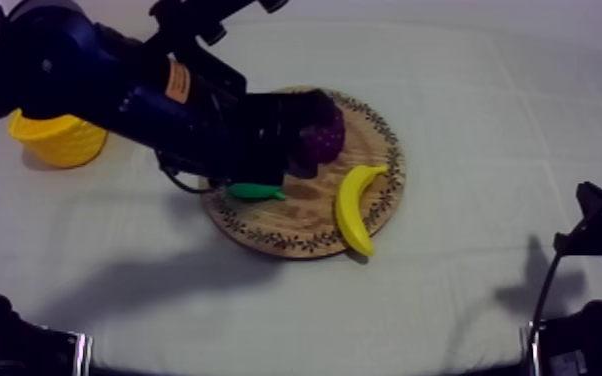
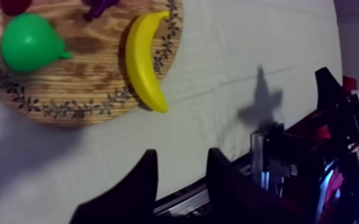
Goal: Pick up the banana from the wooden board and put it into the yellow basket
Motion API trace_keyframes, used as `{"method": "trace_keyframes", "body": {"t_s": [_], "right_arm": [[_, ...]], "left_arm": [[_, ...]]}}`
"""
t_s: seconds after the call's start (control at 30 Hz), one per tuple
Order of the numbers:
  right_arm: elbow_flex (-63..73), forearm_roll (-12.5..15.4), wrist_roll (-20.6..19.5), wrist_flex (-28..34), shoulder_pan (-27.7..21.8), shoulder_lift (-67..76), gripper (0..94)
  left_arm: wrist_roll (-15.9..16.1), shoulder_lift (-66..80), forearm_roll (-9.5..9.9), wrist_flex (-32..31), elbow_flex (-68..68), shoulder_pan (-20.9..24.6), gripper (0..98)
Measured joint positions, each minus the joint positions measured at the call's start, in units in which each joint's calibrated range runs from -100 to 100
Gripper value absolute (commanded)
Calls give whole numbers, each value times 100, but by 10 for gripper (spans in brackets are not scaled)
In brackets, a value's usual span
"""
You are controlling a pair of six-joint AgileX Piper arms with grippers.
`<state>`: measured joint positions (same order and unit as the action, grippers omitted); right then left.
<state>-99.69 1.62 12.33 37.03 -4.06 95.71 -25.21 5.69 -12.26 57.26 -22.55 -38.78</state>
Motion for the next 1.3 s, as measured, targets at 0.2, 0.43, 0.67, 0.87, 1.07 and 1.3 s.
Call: {"method": "trace_keyframes", "body": {"t_s": [0.2, 0.43, 0.67, 0.87, 1.07, 1.3], "right_arm": [[0, 0, 0, 0, 0, 0, 6], [0, 6, 0, 0, 0, 0, 6], [0, 6, 0, 0, 0, 0, 6], [0, 6, 0, 0, 0, 0, 6], [0, 6, 0, 0, 0, 0, 6], [0, 6, 0, 0, 0, 0, 6]], "left_arm": [[130, 64, -5, -123, -5, -21, 474], [167, 52, -92, -246, -240, 24, 519], [170, -59, -156, -347, -386, 70, 524], [216, -236, -207, -354, -388, 119, 525], [329, -638, -355, -312, -261, 182, 528], [510, -1409, -599, -197, 158, 215, 534]]}}
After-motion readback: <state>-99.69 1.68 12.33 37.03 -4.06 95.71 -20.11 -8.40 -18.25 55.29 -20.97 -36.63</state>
